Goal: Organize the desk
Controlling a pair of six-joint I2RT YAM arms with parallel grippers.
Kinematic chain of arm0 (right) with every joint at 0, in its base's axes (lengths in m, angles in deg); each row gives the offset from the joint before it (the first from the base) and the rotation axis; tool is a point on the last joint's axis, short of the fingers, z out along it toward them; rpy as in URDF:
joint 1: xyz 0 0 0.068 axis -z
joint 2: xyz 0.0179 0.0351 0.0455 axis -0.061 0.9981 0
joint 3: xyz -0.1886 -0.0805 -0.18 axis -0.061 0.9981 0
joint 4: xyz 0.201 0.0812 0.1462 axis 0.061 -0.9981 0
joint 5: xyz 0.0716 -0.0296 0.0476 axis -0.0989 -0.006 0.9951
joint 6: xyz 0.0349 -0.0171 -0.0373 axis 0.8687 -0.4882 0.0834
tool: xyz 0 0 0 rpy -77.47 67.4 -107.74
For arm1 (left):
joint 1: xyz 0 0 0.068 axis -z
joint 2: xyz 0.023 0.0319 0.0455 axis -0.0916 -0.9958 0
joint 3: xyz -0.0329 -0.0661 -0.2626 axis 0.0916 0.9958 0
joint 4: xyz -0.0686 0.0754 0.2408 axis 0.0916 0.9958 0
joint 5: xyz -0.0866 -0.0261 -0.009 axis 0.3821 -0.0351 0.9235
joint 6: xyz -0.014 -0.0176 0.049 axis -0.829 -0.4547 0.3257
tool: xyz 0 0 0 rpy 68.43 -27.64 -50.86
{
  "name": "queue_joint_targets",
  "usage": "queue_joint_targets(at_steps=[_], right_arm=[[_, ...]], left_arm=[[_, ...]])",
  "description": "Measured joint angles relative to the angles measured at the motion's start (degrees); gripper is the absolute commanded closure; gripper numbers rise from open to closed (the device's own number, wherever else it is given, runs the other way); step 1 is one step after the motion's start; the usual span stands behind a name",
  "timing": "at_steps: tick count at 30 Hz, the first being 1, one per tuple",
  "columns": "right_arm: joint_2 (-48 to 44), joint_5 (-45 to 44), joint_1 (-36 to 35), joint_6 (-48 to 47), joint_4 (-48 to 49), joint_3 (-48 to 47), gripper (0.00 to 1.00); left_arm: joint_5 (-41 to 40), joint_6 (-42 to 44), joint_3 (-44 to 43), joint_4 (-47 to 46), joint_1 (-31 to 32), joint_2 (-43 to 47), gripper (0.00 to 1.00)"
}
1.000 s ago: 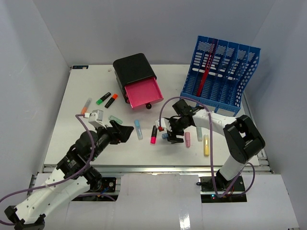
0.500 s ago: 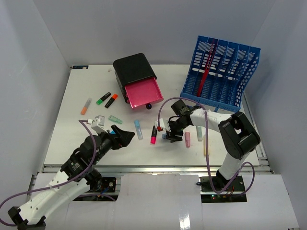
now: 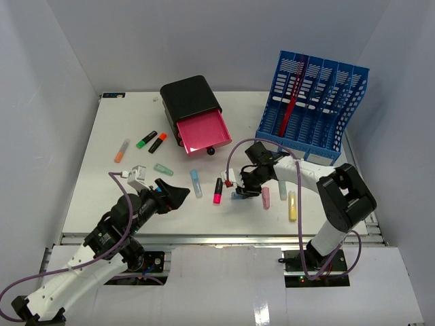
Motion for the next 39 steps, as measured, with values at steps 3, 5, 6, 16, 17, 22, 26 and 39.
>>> queue_joint_targets(at_steps=[3,5,6,16,17,22,26,39], right_arm=[[-3.4,0.3,0.0,0.2,-2.4,-1.0,0.85],[-5.8,0.4,0.0,1.3,-4.6,-3.8,0.89],[-6.8,0.5,0.0,2.4,-5.5,-6.2,0.90],[-0.9,-1.9,-0.2,19.0,0.5,-36.0,0.89],[1.0,-2.4,-0.3,20.2,1.7,-38.1,0.89],[10.7,-5.0,-0.4,24.4,5.4,-44.0,0.87],[17.6,-6.9,-0.4,26.1,5.8,-47.6,0.82],[21.6,-8.5,-0.6,28.8,6.3,-48.8,0.23]], left_arm=[[0.2,-0.1,0.0,0.2,0.0,0.0,0.07],[0.4,-0.1,-0.1,0.2,0.0,0.0,0.07],[0.6,-0.1,-0.1,0.2,0.0,0.0,0.07],[2.2,-0.4,-0.3,0.9,0.0,-1.5,0.07],[2.3,-0.4,-0.5,1.0,0.0,-1.5,0.07],[3.0,-0.9,-1.1,1.0,0.0,-2.0,0.07],[4.0,-1.4,-1.1,1.0,-0.1,-2.6,0.07],[12.6,-1.7,-0.4,-6.6,-0.1,-13.7,0.11]])
